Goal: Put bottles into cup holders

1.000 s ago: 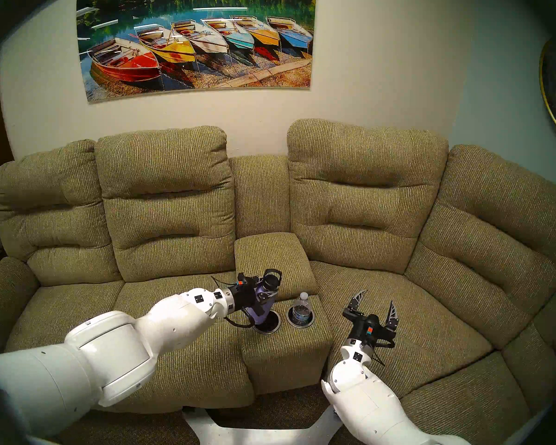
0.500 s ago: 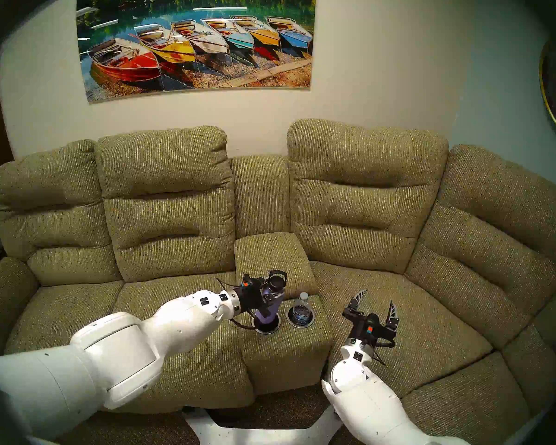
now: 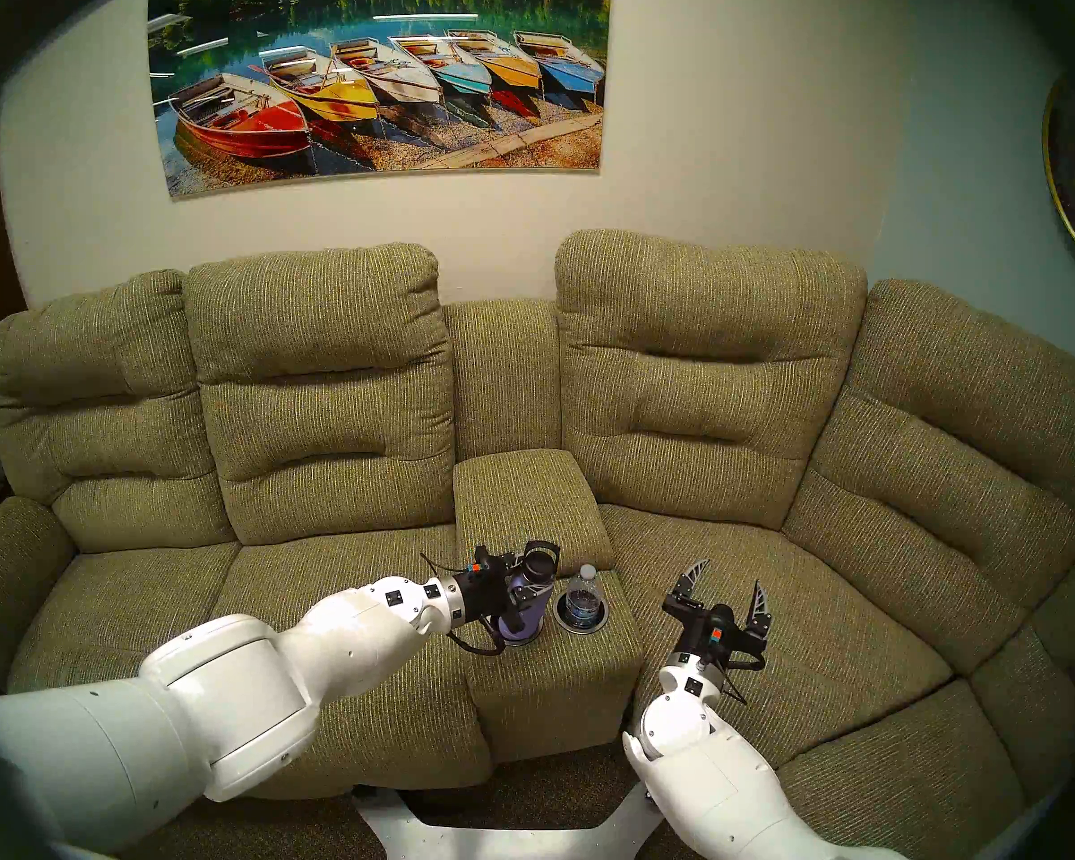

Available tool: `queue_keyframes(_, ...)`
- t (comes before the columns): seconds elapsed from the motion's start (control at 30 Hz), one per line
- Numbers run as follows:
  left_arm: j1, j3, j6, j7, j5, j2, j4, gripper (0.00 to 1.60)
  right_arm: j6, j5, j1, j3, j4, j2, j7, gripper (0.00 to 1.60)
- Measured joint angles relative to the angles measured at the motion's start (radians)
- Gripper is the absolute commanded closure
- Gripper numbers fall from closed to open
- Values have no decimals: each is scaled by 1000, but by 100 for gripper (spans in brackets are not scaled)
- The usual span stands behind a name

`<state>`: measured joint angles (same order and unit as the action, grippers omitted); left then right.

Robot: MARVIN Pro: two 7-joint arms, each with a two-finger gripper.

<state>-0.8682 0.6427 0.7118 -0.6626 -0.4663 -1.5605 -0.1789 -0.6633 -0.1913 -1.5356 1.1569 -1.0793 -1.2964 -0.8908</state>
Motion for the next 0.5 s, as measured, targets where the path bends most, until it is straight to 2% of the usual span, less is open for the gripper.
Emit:
queue_keyframes(0.07,-2,2,3,-1,0,0,6,160,3,-4,-2,1,-4,1,2,0)
queue_keyframes(0.13,-5,4,4,-1,0,0,14,93,7,-8,-4,2,-8,2,6,0)
queue_keyframes(0.17,-6,5,4,-1,0,0,16,93,8,-9,-4,2,-9,2,6,0)
queue_keyframes(0.2,-6,6,4,-1,-1,0,18,53,9,-10,-5,2,-10,2,7,0)
queue_keyframes(0.23,-8,7,4,-1,-1,0,23,35,11,-12,-6,2,-12,3,9,0)
queue_keyframes(0.27,-9,9,4,-1,-1,0,26,36,13,-14,-7,3,-14,3,11,0)
queue_keyframes(0.3,-10,9,4,-1,-1,0,28,53,14,-15,-7,3,-15,4,12,0)
queue_keyframes(0.33,-11,10,4,-1,-1,-1,30,56,15,-17,-8,3,-16,4,13,0)
queue_keyframes(0.43,-12,14,4,-3,-3,-2,34,50,17,-21,-10,4,-21,5,17,0)
queue_keyframes(0.5,-12,17,4,-7,-4,-2,35,62,18,-24,-12,5,-24,6,19,0)
